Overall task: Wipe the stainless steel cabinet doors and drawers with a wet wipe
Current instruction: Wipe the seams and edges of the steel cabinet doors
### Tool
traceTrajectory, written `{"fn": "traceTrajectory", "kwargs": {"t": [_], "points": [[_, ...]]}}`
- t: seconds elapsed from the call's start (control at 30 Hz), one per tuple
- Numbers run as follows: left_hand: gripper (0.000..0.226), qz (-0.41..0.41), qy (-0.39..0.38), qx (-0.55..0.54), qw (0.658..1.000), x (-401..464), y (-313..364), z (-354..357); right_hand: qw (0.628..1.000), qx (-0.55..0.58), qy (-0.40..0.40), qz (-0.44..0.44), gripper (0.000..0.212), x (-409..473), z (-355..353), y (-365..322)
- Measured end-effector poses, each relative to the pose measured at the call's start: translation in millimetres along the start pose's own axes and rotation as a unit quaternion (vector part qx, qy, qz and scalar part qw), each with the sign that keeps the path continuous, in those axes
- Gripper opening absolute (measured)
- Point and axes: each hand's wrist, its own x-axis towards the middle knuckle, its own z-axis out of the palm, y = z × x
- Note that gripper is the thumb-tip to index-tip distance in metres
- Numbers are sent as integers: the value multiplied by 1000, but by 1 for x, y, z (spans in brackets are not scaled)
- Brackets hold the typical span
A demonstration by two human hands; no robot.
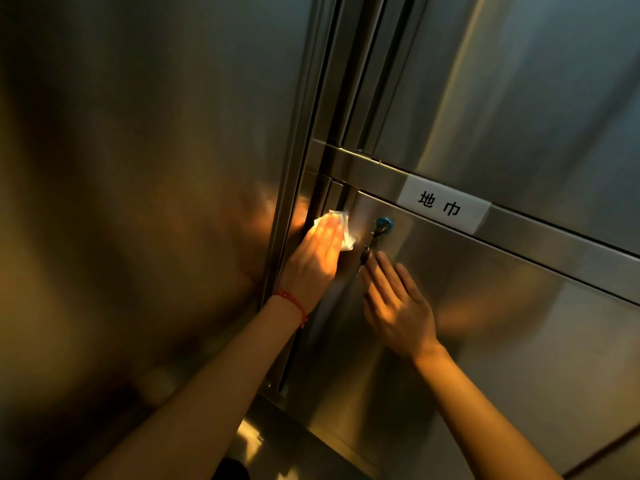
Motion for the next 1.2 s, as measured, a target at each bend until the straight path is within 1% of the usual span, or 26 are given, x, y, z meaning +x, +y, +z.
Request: {"fn": "traceTrajectory", "kwargs": {"t": [0.17, 0.27, 0.4, 0.6, 0.8, 1.03, 1.2], "points": [[37, 33, -11, 30, 999, -7, -2, 3, 999, -37, 7, -12, 47, -3, 7, 1], [37, 51, 0, 56, 997, -1, -6, 4, 999, -36, 12, -9, 48, -5, 9, 0], [34, 56, 33, 65, 996, 11, -10, 5, 999, -32, 18, -10, 48, -4, 11, 1], [34, 65, 30, 79, 994, 5, -8, 3, 1000, -19, 21, -4, 48, -3, 9, 0], [34, 58, 53, 88, 993, 30, -13, -1, 999, -18, 26, -2, 48, -2, 8, 1], [34, 69, 36, 80, 994, 18, -11, -1, 1000, -21, 22, 0, 48, -2, 7, 1], [35, 76, 41, 93, 992, 20, -14, 2, 999, -15, 28, 2, 47, -2, 7, 0]]}}
